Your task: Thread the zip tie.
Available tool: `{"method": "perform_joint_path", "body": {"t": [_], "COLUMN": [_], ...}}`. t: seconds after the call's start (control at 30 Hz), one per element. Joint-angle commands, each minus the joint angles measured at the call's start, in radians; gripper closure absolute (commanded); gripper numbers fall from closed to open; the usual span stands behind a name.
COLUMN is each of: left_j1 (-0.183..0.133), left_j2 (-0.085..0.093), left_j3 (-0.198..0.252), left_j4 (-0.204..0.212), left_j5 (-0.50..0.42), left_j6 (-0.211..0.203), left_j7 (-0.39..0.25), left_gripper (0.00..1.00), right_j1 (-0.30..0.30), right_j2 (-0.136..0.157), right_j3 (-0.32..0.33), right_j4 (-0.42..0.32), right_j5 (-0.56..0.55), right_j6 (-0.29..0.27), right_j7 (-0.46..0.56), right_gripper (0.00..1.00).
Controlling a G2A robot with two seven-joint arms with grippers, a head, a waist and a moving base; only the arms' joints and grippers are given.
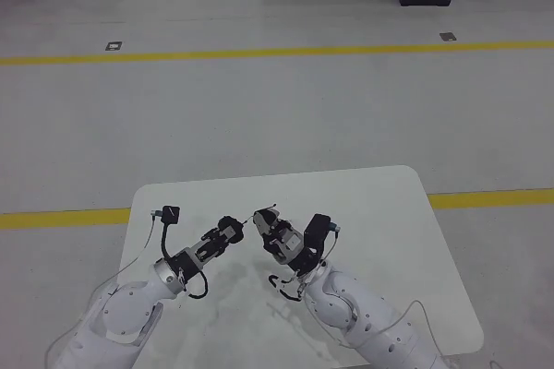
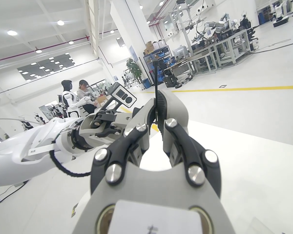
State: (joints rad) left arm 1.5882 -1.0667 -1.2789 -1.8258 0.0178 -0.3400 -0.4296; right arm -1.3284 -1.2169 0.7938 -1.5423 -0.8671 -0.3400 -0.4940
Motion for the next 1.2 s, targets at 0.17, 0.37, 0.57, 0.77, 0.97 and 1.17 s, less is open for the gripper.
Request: {"method": "perform_joint_path", "body": {"t": [0.17, 0.37, 0.57, 0.77, 0.97, 1.17], "left_j1": [0.0, 0.0, 0.0, 0.0, 0.0, 0.0], "left_j2": [0.0, 0.0, 0.0, 0.0, 0.0, 0.0], "left_j3": [0.0, 0.0, 0.0, 0.0, 0.0, 0.0], "left_j4": [0.0, 0.0, 0.0, 0.0, 0.0, 0.0], "left_j5": [0.0, 0.0, 0.0, 0.0, 0.0, 0.0], "left_j6": [0.0, 0.0, 0.0, 0.0, 0.0, 0.0], "left_j7": [0.0, 0.0, 0.0, 0.0, 0.0, 0.0], "left_gripper": [1.0, 1.0, 1.0, 1.0, 1.0, 1.0], "right_j1": [-0.003, -0.003, 0.002, 0.005, 0.007, 0.008], "right_j2": [0.005, 0.01, 0.014, 0.014, 0.015, 0.016], "right_j3": [0.002, -0.004, -0.012, -0.014, -0.017, -0.019], "right_j4": [-0.01, -0.015, -0.011, -0.006, -0.003, 0.001], "right_j5": [0.003, 0.009, 0.015, 0.019, 0.021, 0.025], "right_j6": [0.0, 0.0, 0.0, 0.0, 0.0, 0.0], "right_j7": [-0.008, -0.001, 0.0, -0.016, -0.012, -0.01], "right_gripper": [1.0, 1.0, 1.0, 1.0, 1.0, 1.0]}}
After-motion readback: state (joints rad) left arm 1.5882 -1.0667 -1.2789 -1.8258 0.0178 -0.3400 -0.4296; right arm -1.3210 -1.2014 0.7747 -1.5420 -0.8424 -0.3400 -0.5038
